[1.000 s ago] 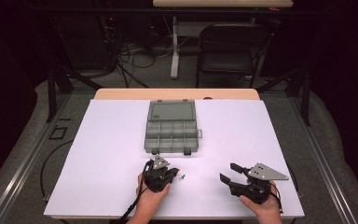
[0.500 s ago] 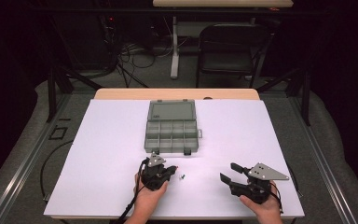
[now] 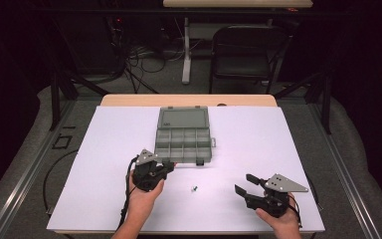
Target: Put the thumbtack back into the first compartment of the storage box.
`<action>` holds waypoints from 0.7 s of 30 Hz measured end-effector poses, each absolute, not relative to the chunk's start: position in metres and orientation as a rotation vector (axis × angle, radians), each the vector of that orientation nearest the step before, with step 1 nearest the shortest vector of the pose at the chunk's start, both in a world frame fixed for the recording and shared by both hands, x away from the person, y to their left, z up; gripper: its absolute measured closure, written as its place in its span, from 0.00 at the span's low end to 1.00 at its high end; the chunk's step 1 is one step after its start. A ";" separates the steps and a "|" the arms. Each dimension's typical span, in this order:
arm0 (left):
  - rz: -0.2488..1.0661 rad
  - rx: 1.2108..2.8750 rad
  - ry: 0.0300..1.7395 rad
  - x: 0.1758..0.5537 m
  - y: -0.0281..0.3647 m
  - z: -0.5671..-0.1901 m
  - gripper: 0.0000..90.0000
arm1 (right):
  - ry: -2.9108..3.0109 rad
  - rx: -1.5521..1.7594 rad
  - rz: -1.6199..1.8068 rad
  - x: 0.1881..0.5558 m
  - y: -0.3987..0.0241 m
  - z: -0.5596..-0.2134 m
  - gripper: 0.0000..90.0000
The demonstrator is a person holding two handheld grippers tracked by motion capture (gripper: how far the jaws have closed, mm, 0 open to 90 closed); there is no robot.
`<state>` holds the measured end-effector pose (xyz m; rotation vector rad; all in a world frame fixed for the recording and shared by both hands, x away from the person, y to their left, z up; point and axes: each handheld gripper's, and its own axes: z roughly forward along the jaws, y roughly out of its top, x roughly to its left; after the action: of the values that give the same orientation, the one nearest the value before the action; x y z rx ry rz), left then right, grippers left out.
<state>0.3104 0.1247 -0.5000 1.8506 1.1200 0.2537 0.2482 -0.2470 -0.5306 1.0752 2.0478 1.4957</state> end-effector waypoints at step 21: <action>0.328 1.830 1.197 0.346 0.154 -0.477 1.00 | 2.053 1.088 1.492 0.248 -0.247 -0.532 0.43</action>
<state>0.3463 0.1542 -0.4770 1.8303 1.1968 0.3280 0.2483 -0.2467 -0.5316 1.0879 2.0528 1.4924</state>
